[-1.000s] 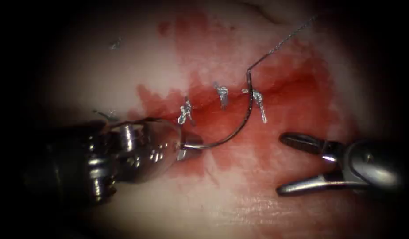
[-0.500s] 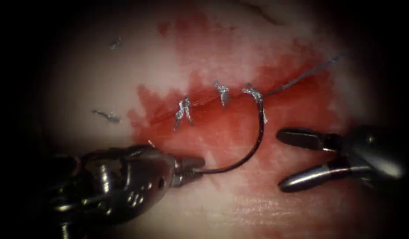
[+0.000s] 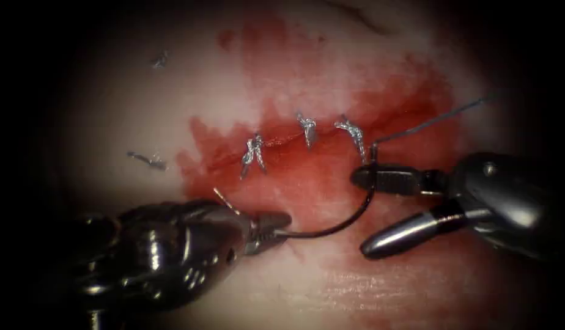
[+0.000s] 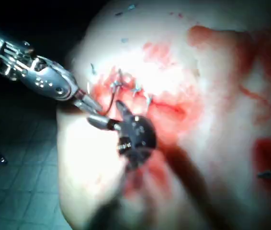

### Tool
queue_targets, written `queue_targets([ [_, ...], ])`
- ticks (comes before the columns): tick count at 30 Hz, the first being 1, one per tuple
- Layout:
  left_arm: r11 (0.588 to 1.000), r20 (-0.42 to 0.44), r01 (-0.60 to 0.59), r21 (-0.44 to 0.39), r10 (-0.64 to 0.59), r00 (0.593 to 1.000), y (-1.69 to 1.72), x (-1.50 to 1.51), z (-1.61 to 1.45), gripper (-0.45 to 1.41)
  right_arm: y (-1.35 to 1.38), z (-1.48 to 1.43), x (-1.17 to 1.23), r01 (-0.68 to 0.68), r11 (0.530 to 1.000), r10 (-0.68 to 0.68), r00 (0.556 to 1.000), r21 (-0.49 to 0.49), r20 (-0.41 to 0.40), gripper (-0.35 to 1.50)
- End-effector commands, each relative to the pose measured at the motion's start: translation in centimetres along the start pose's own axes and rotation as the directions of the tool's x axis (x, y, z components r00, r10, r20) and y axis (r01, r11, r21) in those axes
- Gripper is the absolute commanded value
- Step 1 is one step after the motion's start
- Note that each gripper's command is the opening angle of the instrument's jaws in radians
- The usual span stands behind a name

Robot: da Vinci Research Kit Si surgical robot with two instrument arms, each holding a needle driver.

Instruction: Wound Closure

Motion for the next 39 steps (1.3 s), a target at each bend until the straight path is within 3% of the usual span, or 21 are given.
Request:
queue_targets([
  [1,1.0,-0.001,0.001,0.002,-0.001,1.0,-0.03,0.03,0.07,-0.35,0.02,0.11,0.01,0.002,1.0,-0.002,1.0,-0.021,-0.011,1.04],
  [6,1.0,-0.003,0.003,0.007,-0.003,1.0,-0.02,0.05,0.07,-0.35,0.02,0.08,0.04,-0.001,0.998,0.001,1.0,-0.055,-0.01,0.99],
  [9,1.0,-0.001,0.005,0.008,-0.005,1.0,-0.02,0.06,0.07,-0.35,0.02,0.04,0.04,-0.001,0.998,0.001,1.0,-0.062,-0.01,0.47],
  [11,1.0,0.0,0.006,0.008,-0.006,1.0,-0.02,0.07,0.08,-0.35,0.02,0.02,0.03,-0.001,0.998,0.0,1.0,-0.067,-0.01,-0.35],
  [20,1.0,0.006,-0.002,0.012,0.002,1.0,0.0,0.13,0.11,-0.29,0.0,0.01,0.08,-0.014,0.995,0.011,0.999,-0.094,-0.033,-0.35],
  [22,0.999,0.004,0.05,0.023,-0.05,0.999,-0.01,0.15,0.11,0.33,-0.02,0.0,0.1,0.002,0.996,-0.004,1.0,-0.092,-0.03,-0.35],
  [24,0.986,-0.031,0.166,0.018,-0.165,0.986,-0.02,0.17,0.1,0.51,-0.01,-0.02,0.1,0.018,0.996,-0.021,0.999,-0.092,-0.03,-0.35],
  [25,0.96,-0.053,0.279,-0.002,-0.278,0.959,-0.05,0.2,0.06,0.6,0.01,-0.03,0.11,0.036,0.995,-0.039,0.999,-0.095,-0.024,-0.35],
  [34,0.872,-0.127,0.469,-0.142,-0.486,0.865,-0.17,0.54,-0.31,0.7,0.02,-0.07,0.17,0.195,0.975,-0.195,0.981,-0.111,0.009,-0.35],
  [39,0.789,-0.143,0.567,-0.237,-0.605,0.783,-0.48,0.69,-0.52,0.72,-0.06,-0.1,0.27,0.471,0.881,-0.469,0.882,-0.047,0.04,-0.35],
])
